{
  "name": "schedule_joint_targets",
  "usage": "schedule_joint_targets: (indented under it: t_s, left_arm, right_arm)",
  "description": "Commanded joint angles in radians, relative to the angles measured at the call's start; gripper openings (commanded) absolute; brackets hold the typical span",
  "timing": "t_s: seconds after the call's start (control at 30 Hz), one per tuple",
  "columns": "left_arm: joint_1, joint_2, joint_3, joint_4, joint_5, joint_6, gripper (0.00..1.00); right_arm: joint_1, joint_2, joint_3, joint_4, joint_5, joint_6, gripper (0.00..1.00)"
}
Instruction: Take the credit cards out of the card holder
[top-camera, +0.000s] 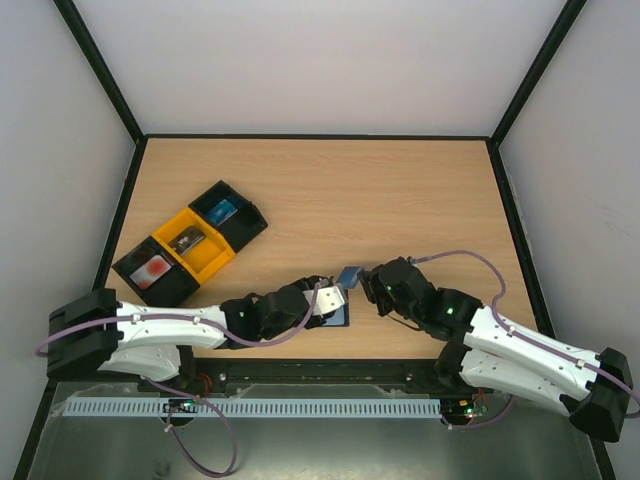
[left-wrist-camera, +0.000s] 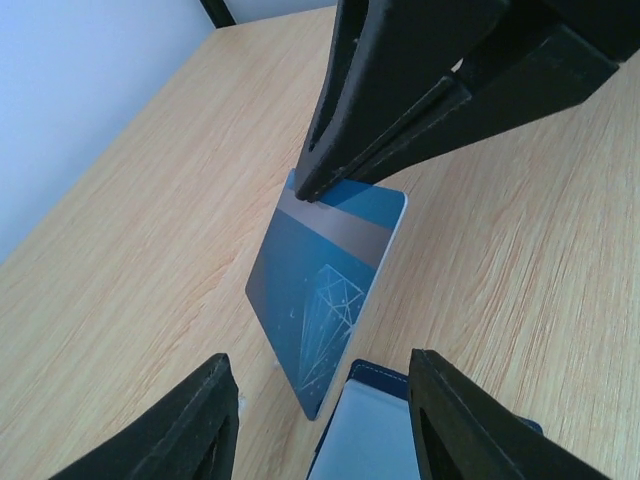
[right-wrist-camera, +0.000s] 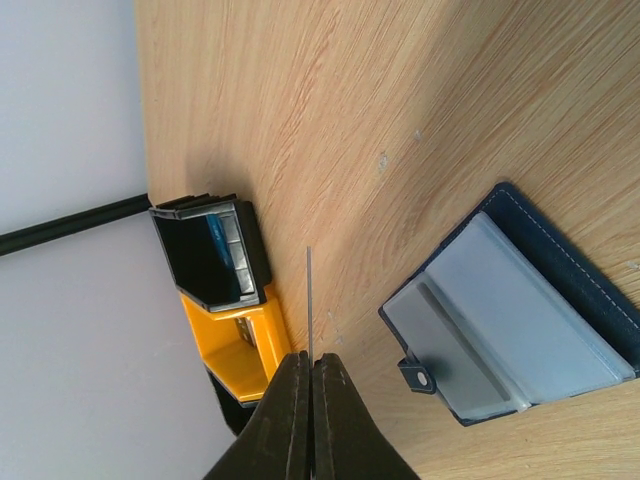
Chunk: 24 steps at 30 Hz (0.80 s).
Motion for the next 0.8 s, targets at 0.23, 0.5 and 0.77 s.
schedule_joint_targets:
  t_s: [0.23,0.5,0.77]
  left_arm:
    - [-0.011,0.043,0.021,0.073,-0.045,0.033,0.22]
    - [-0.007,0.010,-0.006,0.065,-0.074,-0.008,0.03]
    - [0.173,-0.118,-0.031,-0.048,0.073,-0.339,0.03]
  right_arm:
    - [-0.001,-0.017,-0.003,-0.010,0.019,0.001,0.02]
    - [-0.002,-0.030,-0.030,0.011,0.016,-0.002,0.02]
    - [-0.003,-0.129,-0.127,0.103,0.064,-0.080,0.50]
